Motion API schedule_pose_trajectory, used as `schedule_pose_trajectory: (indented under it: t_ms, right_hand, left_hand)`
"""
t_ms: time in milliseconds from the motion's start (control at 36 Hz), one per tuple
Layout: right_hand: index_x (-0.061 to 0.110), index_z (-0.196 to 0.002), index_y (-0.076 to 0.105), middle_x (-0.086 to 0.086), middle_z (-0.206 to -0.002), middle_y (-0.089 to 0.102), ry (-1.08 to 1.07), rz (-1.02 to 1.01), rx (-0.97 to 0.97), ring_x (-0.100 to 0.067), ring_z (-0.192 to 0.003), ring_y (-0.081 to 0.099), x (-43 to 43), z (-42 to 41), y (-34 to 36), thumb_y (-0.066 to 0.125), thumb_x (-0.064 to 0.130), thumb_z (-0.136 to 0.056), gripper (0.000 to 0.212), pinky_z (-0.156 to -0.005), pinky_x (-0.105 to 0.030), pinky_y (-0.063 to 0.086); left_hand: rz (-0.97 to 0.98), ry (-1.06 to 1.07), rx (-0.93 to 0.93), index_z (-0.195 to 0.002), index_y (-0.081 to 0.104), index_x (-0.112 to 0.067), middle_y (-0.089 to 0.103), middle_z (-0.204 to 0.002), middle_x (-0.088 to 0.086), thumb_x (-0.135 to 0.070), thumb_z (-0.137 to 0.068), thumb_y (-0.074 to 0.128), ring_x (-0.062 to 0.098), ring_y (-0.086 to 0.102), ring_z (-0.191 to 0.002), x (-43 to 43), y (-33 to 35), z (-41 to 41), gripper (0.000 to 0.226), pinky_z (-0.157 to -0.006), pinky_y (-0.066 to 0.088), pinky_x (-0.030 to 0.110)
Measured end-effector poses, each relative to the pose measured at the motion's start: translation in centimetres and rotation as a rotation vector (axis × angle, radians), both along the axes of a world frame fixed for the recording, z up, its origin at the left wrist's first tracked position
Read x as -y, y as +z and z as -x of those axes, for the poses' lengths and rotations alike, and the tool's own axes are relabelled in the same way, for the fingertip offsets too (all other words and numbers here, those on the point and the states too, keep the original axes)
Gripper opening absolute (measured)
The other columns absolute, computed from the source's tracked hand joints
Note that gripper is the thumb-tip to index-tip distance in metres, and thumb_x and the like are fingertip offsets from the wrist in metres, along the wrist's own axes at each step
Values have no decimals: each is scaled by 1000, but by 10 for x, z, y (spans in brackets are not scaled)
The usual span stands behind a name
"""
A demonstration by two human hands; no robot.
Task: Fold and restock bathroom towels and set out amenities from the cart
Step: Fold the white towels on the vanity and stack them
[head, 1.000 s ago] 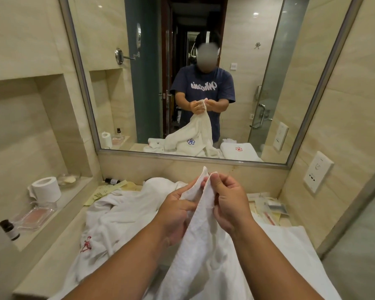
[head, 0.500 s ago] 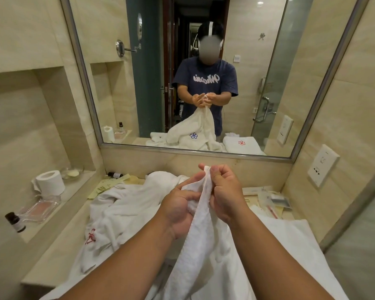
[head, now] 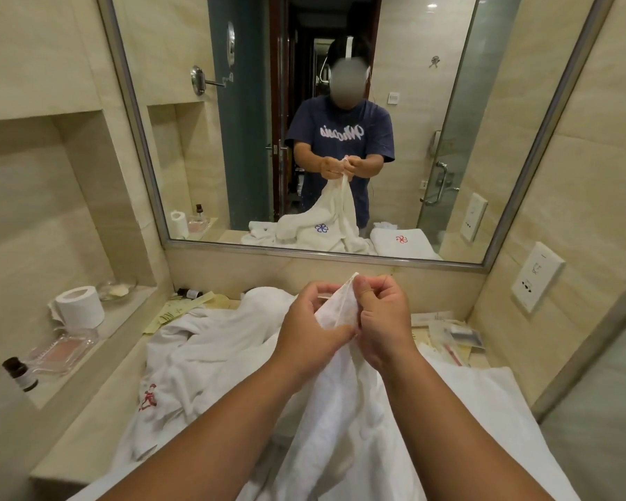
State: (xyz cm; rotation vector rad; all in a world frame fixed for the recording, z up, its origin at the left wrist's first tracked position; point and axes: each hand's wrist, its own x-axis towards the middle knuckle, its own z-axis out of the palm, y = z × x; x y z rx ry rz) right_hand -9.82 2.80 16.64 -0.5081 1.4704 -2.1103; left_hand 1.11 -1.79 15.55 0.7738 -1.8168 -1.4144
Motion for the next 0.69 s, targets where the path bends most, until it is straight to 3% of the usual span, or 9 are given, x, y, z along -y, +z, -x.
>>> schedule_pose_trajectory:
  t_ms: [83,167,278,389,472,556,694]
  right_hand:
    - [10,-89,59,-14,-87,62,-68,-32,-88,-26,-79,61,0,6,1,65,14,-100,14,-79,-47,58]
    - [14,-90,61,-5,-86,63,-118,-56,-184,-19,-80,60,0,11,3,63,16,-102,12,-74,-35,55]
    - [14,-89,61,-4,-84,64,-138,-75,-290,-16,-78,60,0,14,3,63,16,-101,12,-75,-35,56]
    - [14,-88,61,-1,-82,62,-183,-68,-365,-8,-72,57,-5,19,2,63,14,-101,13,-65,-19,51]
    - [14,-88,60,0,-81,61,-190,-76,-418,-5,-68,55,-9,24,-1,63,15,-101,14,-62,-18,49]
    - [14,-89,60,1,-80,61,-176,-97,-488,-4,-69,55,-12,28,-1,62,14,-101,13,-65,-22,51]
    - [15,-85,56,2,-78,59,-171,-83,-563,-5,-68,52,-16,31,2,60,8,-101,18,-65,-21,47]
  left_hand:
    - [374,41,148,-117,41,-42,57,-107,-17,-28,-88,75,4,59,-86,-2,-5,-2,46,-67,47,16]
    - [522,46,209,-100,46,-40,48,-102,-18,-34,-90,68,5,53,-82,-6,-11,-2,25,-65,43,16]
    - [505,73,305,-88,56,-33,47,-97,-15,-54,-84,62,9,56,-86,-1,-18,-1,22,-73,51,33]
    - [492,130,260,-75,56,-25,51,-85,-10,-46,-89,62,12,54,-78,6,-16,-2,25,-71,50,38]
    - [380,147,212,-75,59,-22,56,-86,-6,-45,-85,59,16,57,-81,11,-8,-3,25,-76,49,38]
    - [257,126,192,-70,60,-20,57,-89,-1,-34,-92,69,17,58,-82,14,-3,-3,27,-73,45,32]
    - [283,37,134,-65,56,-1,50,-79,8,-33,-97,66,16,54,-77,15,9,-7,47,-68,39,31]
